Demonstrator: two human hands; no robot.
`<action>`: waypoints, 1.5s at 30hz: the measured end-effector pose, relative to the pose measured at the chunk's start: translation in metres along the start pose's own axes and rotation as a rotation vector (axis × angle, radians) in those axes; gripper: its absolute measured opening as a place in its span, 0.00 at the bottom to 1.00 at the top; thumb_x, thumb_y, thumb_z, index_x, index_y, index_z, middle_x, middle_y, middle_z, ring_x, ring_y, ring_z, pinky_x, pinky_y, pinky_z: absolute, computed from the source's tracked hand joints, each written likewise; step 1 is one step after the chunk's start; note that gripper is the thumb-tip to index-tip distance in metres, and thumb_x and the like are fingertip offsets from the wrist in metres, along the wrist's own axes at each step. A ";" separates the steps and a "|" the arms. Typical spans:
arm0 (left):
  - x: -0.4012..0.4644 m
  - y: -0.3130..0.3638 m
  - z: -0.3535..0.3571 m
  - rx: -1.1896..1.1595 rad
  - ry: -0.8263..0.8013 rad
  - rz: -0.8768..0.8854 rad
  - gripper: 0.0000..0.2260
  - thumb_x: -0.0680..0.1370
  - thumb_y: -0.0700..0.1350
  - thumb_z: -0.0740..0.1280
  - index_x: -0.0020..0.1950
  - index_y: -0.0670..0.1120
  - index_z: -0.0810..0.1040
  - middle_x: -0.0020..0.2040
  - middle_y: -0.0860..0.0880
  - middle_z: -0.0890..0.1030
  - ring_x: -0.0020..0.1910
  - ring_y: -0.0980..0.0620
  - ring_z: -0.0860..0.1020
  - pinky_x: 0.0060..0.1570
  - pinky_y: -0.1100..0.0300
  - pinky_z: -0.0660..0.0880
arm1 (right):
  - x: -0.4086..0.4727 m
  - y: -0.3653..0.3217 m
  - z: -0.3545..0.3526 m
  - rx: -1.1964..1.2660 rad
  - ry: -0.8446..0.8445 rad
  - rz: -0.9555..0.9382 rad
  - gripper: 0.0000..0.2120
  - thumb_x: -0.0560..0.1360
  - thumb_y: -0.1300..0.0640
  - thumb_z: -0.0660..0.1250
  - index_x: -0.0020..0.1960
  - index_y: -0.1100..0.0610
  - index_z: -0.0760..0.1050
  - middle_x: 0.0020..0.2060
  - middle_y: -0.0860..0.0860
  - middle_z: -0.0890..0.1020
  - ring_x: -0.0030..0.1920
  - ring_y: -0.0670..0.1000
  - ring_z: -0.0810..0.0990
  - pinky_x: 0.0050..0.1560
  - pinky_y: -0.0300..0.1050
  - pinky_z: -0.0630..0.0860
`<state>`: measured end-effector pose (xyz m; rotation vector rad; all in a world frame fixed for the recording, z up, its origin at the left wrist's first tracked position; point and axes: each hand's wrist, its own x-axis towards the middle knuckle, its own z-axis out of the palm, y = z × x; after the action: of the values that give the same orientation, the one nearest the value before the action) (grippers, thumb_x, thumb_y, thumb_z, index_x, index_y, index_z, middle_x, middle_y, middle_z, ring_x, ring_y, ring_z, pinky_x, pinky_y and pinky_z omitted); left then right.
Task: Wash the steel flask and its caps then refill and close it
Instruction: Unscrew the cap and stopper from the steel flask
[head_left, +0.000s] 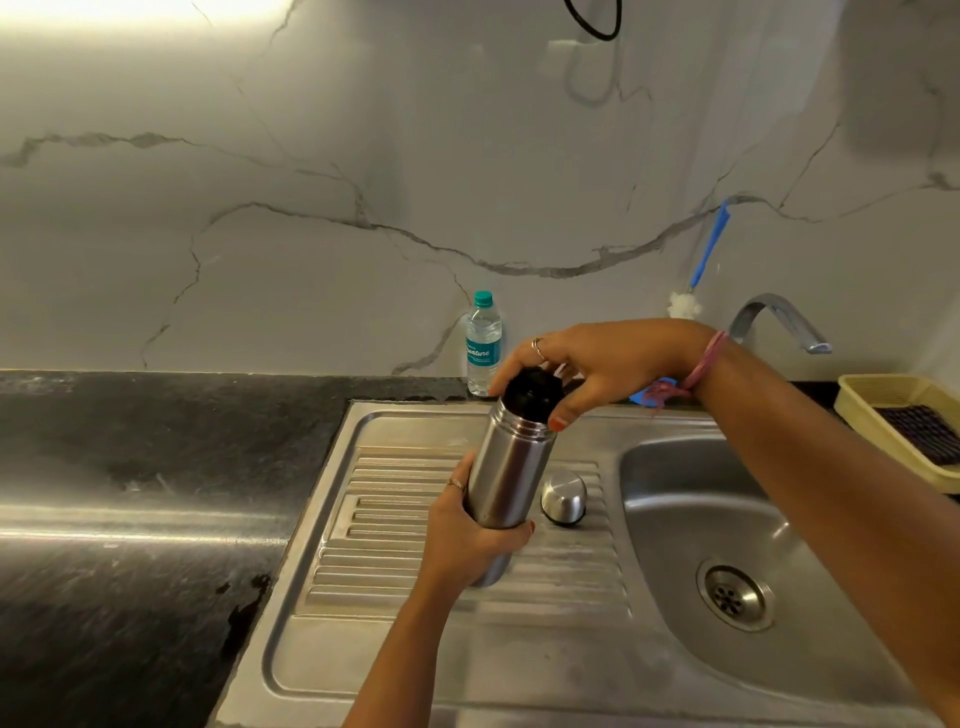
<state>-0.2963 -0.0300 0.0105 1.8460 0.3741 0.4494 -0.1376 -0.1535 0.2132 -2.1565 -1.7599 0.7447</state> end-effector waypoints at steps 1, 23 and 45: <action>0.000 0.000 0.000 0.001 -0.002 0.001 0.35 0.62 0.39 0.83 0.59 0.64 0.70 0.48 0.64 0.80 0.48 0.65 0.79 0.43 0.70 0.77 | 0.000 -0.003 -0.002 0.004 -0.006 0.057 0.36 0.69 0.53 0.76 0.72 0.46 0.64 0.67 0.43 0.71 0.58 0.43 0.76 0.57 0.34 0.73; 0.001 -0.002 0.000 -0.024 -0.001 0.004 0.36 0.62 0.37 0.82 0.60 0.61 0.69 0.52 0.59 0.79 0.49 0.66 0.79 0.44 0.72 0.75 | 0.006 -0.015 -0.002 -0.057 0.066 0.226 0.44 0.63 0.37 0.73 0.74 0.46 0.59 0.68 0.49 0.71 0.51 0.49 0.82 0.51 0.42 0.80; 0.004 -0.010 -0.004 -0.036 0.016 -0.013 0.37 0.62 0.38 0.83 0.62 0.62 0.69 0.53 0.58 0.79 0.49 0.64 0.79 0.44 0.70 0.77 | 0.017 -0.021 0.001 -0.171 0.115 0.124 0.26 0.70 0.50 0.74 0.67 0.50 0.72 0.61 0.47 0.75 0.59 0.46 0.75 0.59 0.44 0.76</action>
<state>-0.2953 -0.0221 0.0020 1.8049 0.3860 0.4592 -0.1537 -0.1325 0.2191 -2.3869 -1.6998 0.5019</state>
